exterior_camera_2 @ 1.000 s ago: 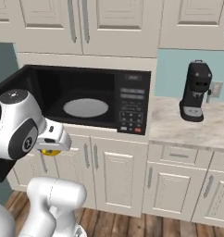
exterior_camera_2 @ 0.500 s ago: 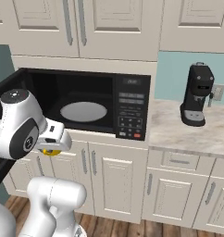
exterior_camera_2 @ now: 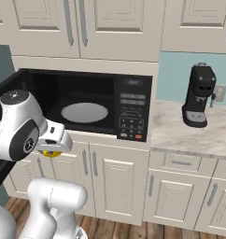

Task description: Pick the mug from the counter and place it inside the microwave. Then close the microwave.

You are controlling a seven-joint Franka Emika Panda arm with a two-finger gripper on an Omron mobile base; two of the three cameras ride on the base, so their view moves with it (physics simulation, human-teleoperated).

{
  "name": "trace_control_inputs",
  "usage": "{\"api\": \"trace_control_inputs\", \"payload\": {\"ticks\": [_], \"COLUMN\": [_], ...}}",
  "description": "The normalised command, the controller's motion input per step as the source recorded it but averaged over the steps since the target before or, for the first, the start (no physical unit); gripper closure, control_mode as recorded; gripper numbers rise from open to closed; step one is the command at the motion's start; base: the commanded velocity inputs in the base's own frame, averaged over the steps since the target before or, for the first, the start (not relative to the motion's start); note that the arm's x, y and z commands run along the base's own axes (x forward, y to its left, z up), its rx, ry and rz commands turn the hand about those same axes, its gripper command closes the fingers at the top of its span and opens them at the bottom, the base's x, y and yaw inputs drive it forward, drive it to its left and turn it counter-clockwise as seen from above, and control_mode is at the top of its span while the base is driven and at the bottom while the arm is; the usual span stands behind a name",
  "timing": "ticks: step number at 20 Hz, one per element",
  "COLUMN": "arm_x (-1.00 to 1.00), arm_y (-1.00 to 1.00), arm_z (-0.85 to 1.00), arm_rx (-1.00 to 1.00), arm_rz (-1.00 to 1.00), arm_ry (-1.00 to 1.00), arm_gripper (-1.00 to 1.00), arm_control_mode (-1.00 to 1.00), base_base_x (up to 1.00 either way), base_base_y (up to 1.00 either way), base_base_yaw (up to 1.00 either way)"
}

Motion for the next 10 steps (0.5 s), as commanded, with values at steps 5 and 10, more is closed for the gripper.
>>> {"api": "trace_control_inputs", "payload": {"ticks": [5,10], "arm_x": [0.0,0.0], "arm_y": [0.0,0.0], "arm_z": [0.0,0.0], "arm_rx": [0.0,0.0], "arm_rz": [0.0,0.0], "arm_ry": [0.0,0.0], "arm_gripper": [1.0,1.0], "arm_control_mode": [1.0,1.0], "base_base_x": [0.0,0.0], "base_base_y": [0.0,0.0], "base_base_yaw": [0.0,0.0]}}
